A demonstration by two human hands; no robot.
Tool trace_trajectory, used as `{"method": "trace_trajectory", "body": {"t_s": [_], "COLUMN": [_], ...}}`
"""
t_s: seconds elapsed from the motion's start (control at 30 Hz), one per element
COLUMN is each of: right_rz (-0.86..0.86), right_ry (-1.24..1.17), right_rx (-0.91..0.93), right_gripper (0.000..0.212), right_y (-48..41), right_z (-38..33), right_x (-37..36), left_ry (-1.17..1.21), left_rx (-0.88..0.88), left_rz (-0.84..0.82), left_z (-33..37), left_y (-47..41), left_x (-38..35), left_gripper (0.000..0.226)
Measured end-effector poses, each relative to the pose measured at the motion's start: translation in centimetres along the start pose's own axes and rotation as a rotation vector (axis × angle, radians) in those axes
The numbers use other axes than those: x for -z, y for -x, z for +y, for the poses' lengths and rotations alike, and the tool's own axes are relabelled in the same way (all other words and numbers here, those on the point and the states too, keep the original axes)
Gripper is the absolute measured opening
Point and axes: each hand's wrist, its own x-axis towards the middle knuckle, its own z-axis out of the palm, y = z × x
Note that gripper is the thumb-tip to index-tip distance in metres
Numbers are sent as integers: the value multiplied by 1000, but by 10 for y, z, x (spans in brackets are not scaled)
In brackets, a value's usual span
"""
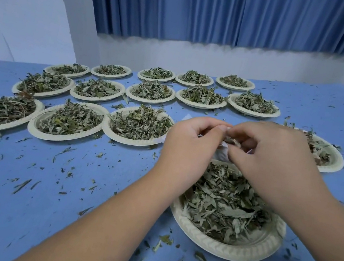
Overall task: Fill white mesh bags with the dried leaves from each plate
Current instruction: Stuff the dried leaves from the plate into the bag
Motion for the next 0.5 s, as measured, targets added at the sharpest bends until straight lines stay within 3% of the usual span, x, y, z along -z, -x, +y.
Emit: {"method": "trace_trajectory", "body": {"t_s": [0.1, 0.23, 0.3, 0.37, 0.5], "right_rz": [37, 81, 54, 50, 6], "right_ry": [-223, 15, 0, -142, -326], "right_rx": [-41, 86, 96, 19, -218], "right_gripper": [7, 6, 7, 8, 32], "right_y": [1, -1, -3, -5, -10], "right_z": [1, 0, 2, 4, 19], "right_x": [5, 4, 0, 4, 14], "left_ry": [28, 76, 85, 75, 102], "left_rx": [18, 13, -4, -2, 30], "left_rz": [19, -29, -54, -35, 22], "left_z": [-1, 0, 2, 2, 0], "left_y": [-3, -1, 1, 0, -2], "left_x": [3, 2, 1, 2, 7], "left_gripper": [16, 15, 17, 20, 20]}}
